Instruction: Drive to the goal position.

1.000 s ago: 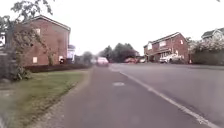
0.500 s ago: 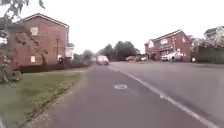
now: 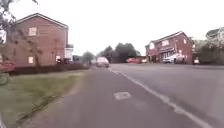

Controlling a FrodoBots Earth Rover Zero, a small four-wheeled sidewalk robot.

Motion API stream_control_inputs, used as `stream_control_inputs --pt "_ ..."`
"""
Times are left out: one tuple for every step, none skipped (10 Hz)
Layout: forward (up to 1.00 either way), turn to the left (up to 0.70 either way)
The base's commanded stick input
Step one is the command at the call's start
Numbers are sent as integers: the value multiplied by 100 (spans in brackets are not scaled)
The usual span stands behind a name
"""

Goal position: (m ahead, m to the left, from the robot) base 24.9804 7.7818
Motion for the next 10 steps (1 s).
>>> stream_control_inputs --pt "100 0" --pt "100 0" --pt "100 0" --pt "100 0" --pt "100 0" --pt "100 0" --pt "100 0" --pt "100 0" --pt "100 0" --pt "100 0"
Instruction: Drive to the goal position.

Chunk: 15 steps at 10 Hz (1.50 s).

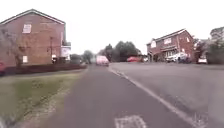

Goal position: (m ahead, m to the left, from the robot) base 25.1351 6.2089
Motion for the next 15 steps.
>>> stream_control_inputs --pt "100 0" --pt "100 0" --pt "100 0" --pt "100 0" --pt "100 0" --pt "100 0" --pt "100 0" --pt "100 0" --pt "100 0" --pt "100 0" --pt "100 0" --pt "100 0" --pt "100 0" --pt "100 0" --pt "100 0"
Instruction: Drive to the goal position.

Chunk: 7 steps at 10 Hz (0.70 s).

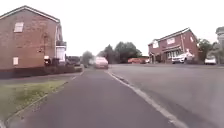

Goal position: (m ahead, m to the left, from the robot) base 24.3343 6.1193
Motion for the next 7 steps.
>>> stream_control_inputs --pt "100 0" --pt "100 0" --pt "100 0" --pt "100 0" --pt "100 0" --pt "100 0" --pt "100 0"
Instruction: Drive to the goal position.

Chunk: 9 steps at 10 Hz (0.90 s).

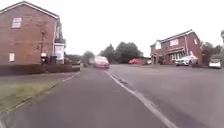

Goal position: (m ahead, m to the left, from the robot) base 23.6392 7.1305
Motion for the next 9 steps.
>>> stream_control_inputs --pt "100 0" --pt "100 28" --pt "100 38" --pt "100 40" --pt "100 40" --pt "100 40" --pt "100 15" --pt "100 7" --pt "100 0"
